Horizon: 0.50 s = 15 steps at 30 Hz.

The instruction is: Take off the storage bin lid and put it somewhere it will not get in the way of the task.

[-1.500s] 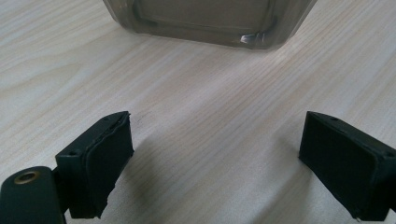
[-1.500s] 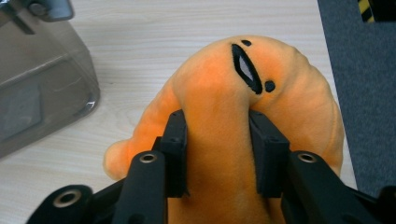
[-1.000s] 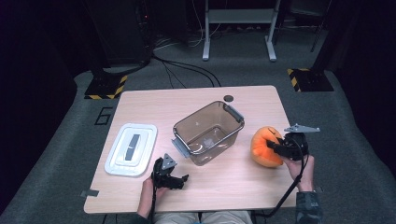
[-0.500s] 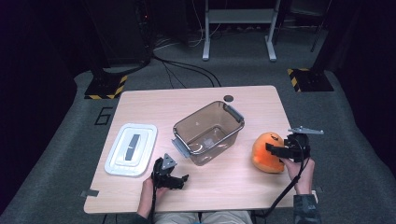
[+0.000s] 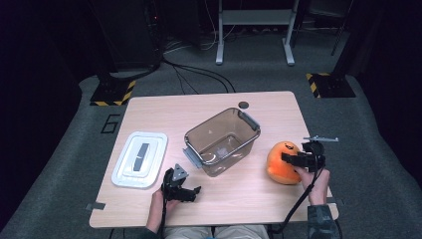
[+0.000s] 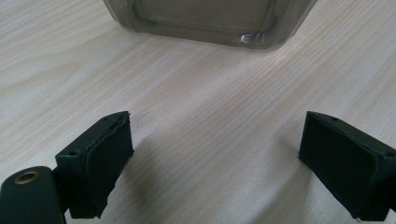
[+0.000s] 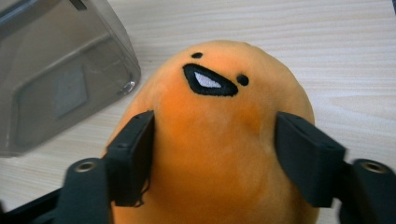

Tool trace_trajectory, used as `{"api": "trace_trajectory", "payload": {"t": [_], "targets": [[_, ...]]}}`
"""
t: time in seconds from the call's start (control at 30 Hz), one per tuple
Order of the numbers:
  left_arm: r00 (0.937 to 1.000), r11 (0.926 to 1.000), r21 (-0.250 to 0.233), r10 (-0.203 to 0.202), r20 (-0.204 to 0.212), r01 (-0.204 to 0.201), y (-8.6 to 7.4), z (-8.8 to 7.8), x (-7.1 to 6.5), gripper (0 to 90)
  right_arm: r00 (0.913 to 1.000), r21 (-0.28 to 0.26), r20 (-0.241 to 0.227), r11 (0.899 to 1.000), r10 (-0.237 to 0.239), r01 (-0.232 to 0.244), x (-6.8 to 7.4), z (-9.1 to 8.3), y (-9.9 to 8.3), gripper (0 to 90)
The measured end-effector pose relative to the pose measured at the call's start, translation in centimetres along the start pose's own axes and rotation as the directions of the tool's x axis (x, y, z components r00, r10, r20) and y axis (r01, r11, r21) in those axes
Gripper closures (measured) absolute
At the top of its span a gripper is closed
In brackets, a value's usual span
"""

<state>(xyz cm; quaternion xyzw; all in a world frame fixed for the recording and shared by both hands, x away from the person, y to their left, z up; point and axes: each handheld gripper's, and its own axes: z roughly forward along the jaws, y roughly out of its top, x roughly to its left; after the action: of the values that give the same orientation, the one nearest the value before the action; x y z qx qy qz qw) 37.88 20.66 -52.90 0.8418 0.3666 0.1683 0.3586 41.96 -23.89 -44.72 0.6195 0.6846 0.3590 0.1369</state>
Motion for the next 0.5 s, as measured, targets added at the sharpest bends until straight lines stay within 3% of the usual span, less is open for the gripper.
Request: {"api": "trace_trajectory", "payload": {"t": [0.27,0.5], "targets": [[1.0,1.0,0.0,-0.005,0.003,0.005,0.0,0.0,0.0,9.3,0.9993,0.003,-0.01,0.999,-0.035,0.035,0.0,-0.3,-0.2,60.1],[1.0,1.0,0.003,0.003,0.0,-0.003,0.0,0.0,0.0,9.3,0.9981,-0.027,-0.017,0.998,-0.059,0.059,0.0,-1.0,0.0,65.9]]}}
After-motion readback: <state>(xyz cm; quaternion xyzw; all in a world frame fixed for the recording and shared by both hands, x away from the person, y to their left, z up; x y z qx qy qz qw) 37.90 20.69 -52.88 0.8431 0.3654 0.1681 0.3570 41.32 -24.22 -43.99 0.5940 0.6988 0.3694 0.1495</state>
